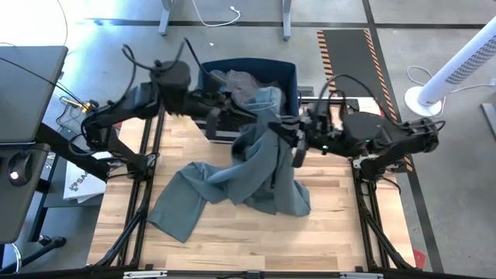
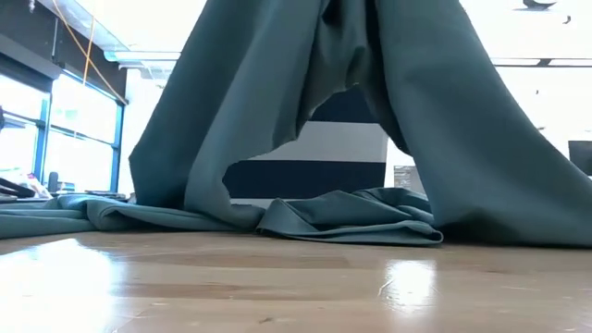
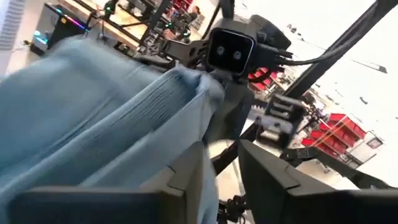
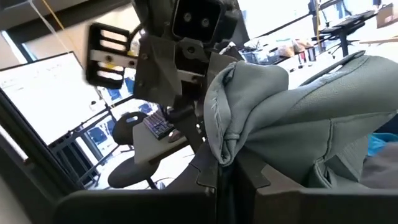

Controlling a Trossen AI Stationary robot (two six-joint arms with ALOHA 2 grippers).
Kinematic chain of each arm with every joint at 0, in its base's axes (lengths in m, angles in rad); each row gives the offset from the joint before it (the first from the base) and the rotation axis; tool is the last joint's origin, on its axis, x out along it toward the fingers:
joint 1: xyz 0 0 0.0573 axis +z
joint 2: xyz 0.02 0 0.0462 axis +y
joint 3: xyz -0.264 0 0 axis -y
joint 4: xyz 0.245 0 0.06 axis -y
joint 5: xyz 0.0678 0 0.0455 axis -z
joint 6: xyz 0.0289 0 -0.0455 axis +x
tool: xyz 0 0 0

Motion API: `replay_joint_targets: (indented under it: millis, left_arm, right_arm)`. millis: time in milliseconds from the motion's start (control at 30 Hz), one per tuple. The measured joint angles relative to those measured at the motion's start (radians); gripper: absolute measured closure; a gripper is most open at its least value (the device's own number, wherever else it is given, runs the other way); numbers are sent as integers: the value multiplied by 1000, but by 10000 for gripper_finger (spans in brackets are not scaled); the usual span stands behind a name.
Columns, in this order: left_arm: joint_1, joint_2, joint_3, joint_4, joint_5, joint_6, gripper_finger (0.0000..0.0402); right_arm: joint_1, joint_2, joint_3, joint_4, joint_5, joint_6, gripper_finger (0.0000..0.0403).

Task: Sort clothes
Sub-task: Fold the blue pants

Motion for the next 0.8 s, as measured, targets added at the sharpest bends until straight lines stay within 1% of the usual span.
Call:
replay_joint_targets:
  millis: [133,233,300,367,433,500,533,600,733,800]
  left_arm:
    - [41,-52,0,-60,34,56,278]
    - [68,-100,0,-112,38,120,272]
    - [81,-129,0,-153,39,174,271]
    - [88,-155,0,-202,47,231,274]
    - [89,-170,0,-226,102,290,279]
    - [69,-174,0,-227,190,335,284]
    - [54,-174,0,-229,230,347,287]
    - [21,-168,-5,-229,273,380,292]
    - [-48,-170,-111,-219,259,457,303]
    - [-78,-172,-197,-149,262,488,308]
  right_arm:
    - [26,-33,0,-42,21,0,397]
    - [45,-55,0,-51,-3,-18,398]
    - [56,-72,0,-32,-80,-49,398]
    - [67,-80,0,13,-203,-88,398]
    - [85,-81,0,78,-328,-131,398]
    - [103,-79,0,146,-420,-171,398]
    - [113,-79,0,179,-448,-188,398]
    - [131,-80,0,233,-471,-215,398]
    - [162,-82,0,300,-487,-258,398]
    - [170,-83,0,318,-490,-262,398]
